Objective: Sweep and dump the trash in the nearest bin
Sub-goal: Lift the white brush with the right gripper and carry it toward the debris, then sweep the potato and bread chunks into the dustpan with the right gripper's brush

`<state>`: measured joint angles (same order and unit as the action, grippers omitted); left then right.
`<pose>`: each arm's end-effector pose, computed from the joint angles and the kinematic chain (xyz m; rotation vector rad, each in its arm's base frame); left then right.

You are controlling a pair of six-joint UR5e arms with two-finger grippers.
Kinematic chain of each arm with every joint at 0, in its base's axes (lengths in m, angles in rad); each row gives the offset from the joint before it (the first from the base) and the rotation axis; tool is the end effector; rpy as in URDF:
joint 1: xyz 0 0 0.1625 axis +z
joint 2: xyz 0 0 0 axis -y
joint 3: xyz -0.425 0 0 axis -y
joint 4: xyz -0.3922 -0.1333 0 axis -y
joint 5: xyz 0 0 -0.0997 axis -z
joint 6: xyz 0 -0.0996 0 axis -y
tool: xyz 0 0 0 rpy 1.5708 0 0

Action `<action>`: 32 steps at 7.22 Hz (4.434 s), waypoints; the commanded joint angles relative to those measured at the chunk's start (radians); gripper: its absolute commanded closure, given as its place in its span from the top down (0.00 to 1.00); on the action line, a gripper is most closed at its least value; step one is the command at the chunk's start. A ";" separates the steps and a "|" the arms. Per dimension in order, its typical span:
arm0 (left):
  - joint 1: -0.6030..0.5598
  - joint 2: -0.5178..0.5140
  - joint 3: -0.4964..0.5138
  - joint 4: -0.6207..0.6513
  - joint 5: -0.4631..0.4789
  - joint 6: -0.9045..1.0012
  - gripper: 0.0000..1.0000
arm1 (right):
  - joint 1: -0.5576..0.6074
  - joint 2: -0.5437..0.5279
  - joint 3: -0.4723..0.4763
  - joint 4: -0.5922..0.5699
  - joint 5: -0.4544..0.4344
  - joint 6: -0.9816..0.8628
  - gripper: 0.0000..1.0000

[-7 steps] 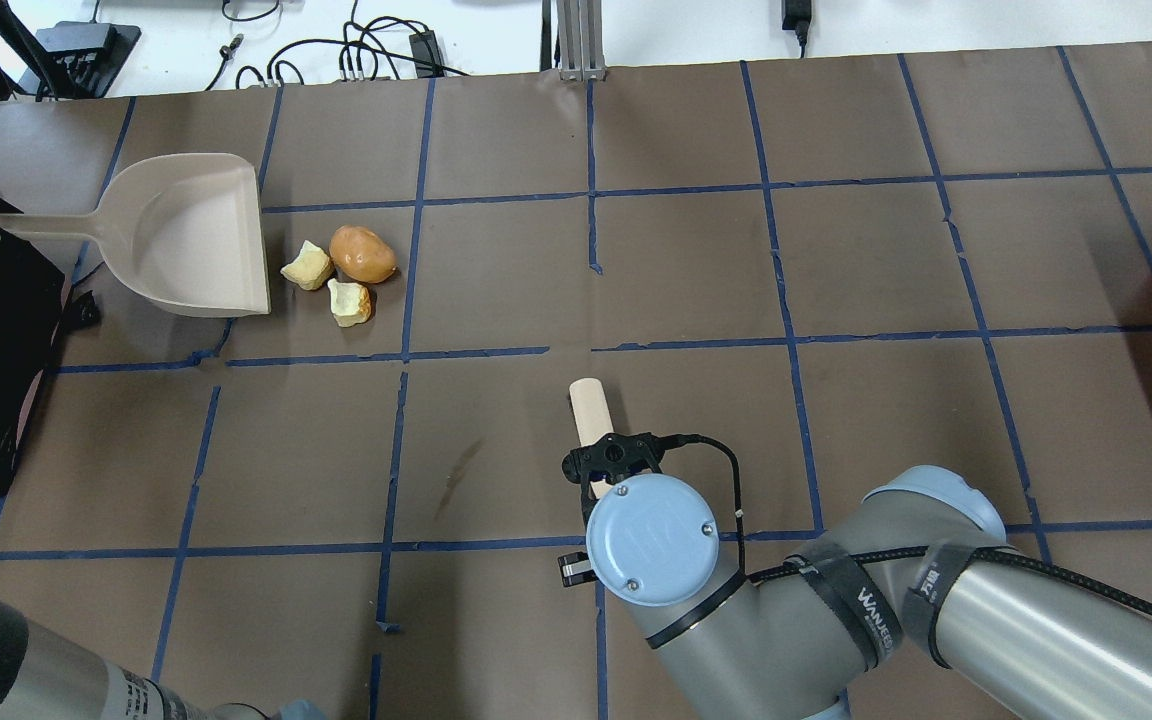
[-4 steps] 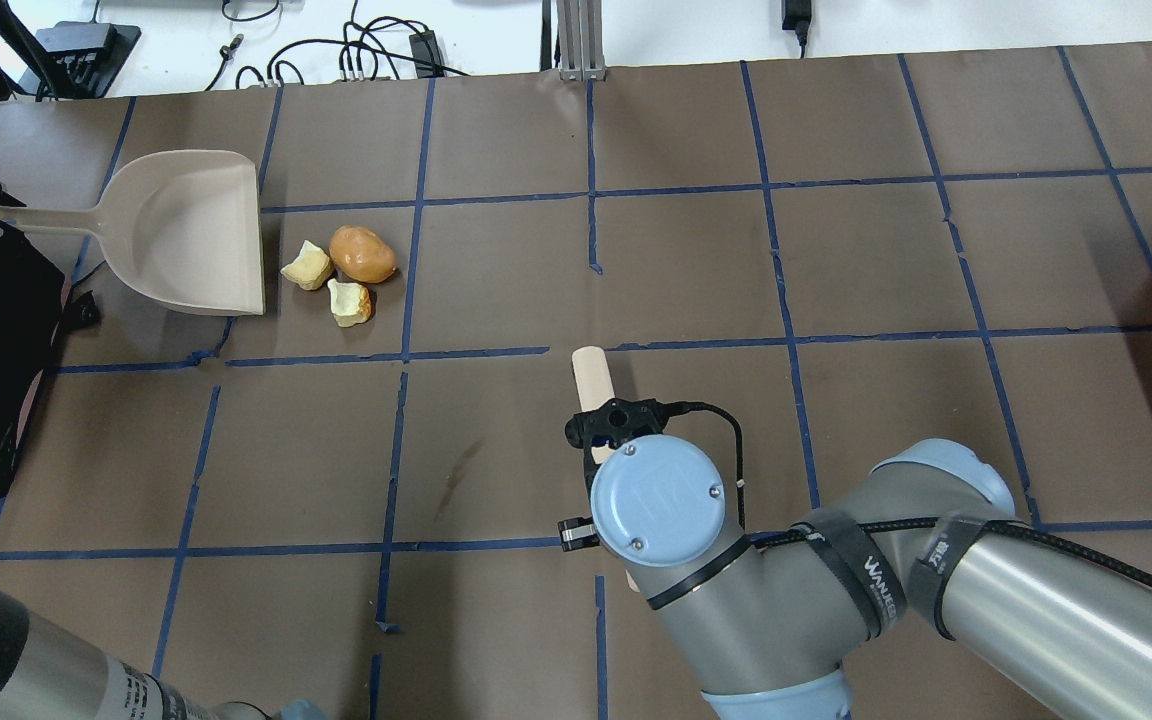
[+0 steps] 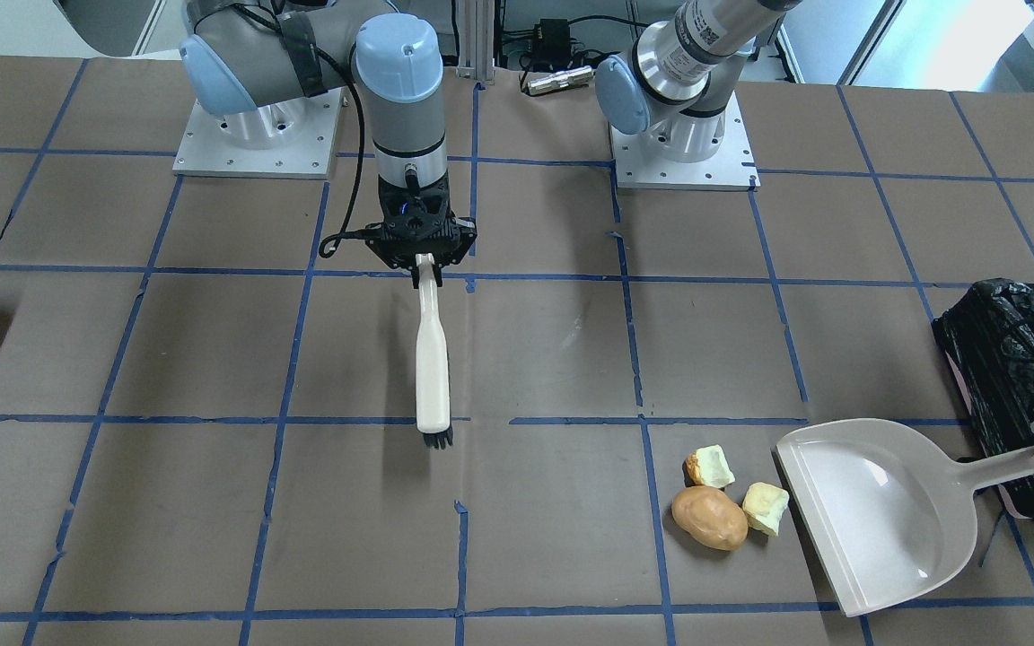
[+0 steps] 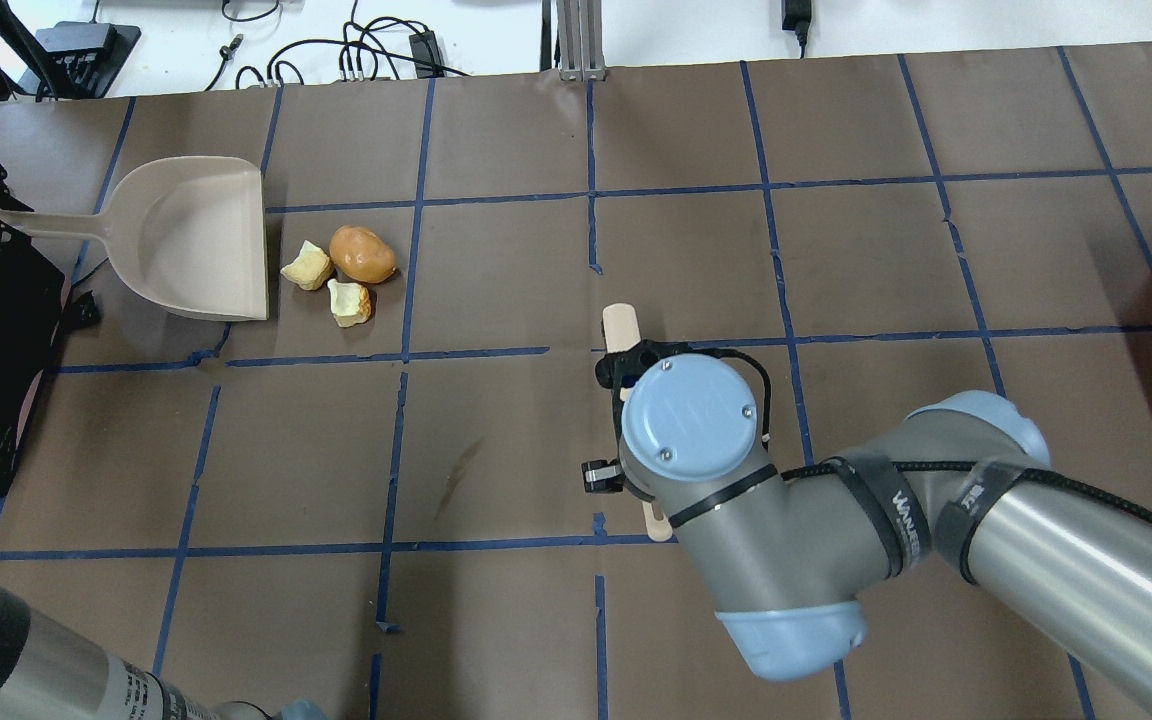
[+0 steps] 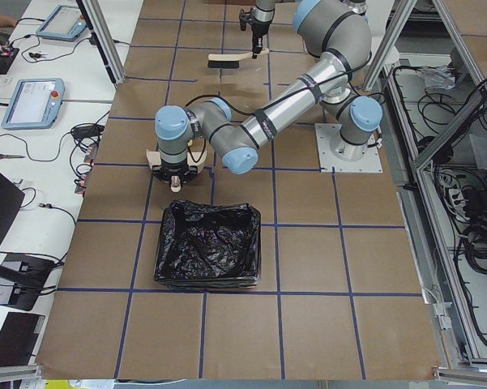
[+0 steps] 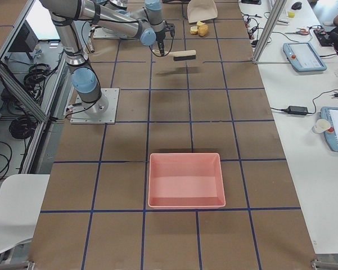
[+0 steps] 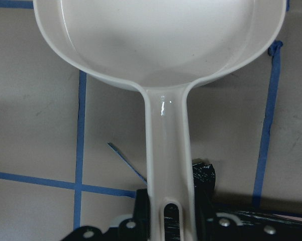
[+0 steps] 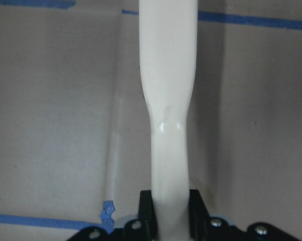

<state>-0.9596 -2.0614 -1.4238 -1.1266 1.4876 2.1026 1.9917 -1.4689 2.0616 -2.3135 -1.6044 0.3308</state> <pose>0.2735 -0.6371 0.3165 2.0788 2.2414 -0.1570 0.3155 -0.3868 0.2827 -0.1361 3.1058 -0.2365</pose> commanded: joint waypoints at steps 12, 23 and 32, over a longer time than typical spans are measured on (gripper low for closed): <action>-0.051 0.012 -0.064 -0.005 -0.001 0.034 0.08 | 0.369 0.598 -0.954 0.628 -0.005 0.956 0.00; -0.041 0.037 -0.099 -0.004 0.000 0.031 0.08 | 0.360 0.835 -1.285 0.692 -0.014 0.800 0.01; -0.050 0.037 -0.110 -0.002 0.000 0.027 0.09 | 0.355 0.846 -1.279 0.543 -0.020 0.093 0.02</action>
<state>-1.0098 -2.0243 -1.5349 -1.1302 1.4879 2.1292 2.3459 -0.6224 0.7800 -1.7650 -1.6323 0.6786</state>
